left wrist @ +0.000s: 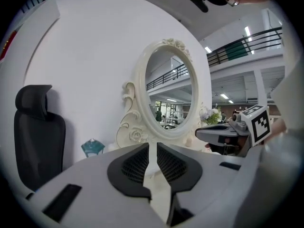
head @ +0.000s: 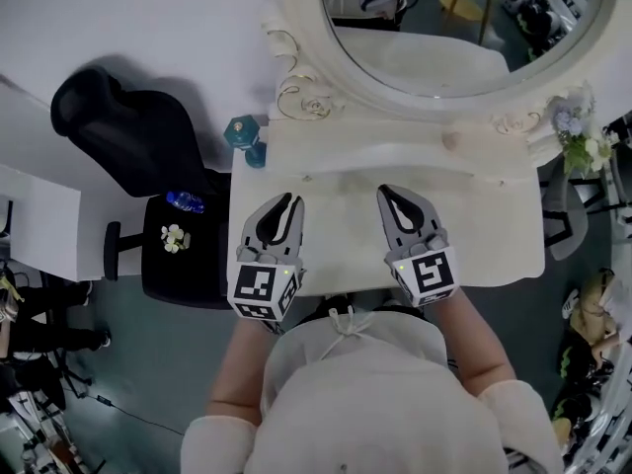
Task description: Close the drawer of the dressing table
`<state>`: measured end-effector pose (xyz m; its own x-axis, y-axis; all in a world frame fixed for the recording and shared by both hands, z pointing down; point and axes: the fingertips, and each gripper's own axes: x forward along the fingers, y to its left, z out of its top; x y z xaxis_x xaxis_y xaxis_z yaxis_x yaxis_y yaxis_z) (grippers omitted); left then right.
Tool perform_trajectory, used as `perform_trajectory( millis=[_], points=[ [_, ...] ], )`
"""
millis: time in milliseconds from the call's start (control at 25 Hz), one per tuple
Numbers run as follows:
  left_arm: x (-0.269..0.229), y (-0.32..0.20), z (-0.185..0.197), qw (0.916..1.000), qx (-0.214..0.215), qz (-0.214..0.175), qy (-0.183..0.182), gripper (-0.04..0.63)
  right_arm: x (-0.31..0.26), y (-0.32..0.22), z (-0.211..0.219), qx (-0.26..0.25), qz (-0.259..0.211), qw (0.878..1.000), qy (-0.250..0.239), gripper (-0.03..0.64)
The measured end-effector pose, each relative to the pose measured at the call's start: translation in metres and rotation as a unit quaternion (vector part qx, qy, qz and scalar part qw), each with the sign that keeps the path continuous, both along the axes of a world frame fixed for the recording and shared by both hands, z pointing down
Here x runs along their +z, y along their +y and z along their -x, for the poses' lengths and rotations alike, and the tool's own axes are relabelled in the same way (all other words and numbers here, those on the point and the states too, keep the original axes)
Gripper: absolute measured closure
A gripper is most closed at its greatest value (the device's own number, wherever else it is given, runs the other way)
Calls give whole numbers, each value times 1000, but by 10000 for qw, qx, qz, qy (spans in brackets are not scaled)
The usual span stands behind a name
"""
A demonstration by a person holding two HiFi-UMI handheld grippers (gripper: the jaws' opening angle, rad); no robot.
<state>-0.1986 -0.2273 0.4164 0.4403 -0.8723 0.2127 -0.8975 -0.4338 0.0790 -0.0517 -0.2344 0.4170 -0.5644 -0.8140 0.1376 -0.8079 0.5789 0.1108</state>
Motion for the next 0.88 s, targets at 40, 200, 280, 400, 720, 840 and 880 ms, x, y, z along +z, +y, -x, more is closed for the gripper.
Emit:
perform_trajectory(
  millis=[40,200,280,400,720,840,880],
  points=[
    [-11,2,-1,9999,46,-117,-21,539,-7,3,0,-25,-49,10000,-25,611],
    [-55,10,-1,9970,128,-707,-277,557,-25,11,-1,-78,-199,9998,-43,612],
    [-70,13,-1,9954,159,-886,-316,562,-31,12,-1,-94,-355,9993,-64,612],
    [-78,13,-2,9957,266,-873,-172,569,-39,14,-1,-80,-446,9988,-168,612],
    [-87,16,3,9938,487,-985,-145,574,-47,17,1,-90,-418,9987,-281,612],
    [-82,17,5,9943,532,-925,-8,574,-46,16,3,-81,-403,9988,-258,614],
    [-81,17,6,9943,528,-923,-29,574,-45,15,3,-71,-391,9989,-262,614]
  ],
)
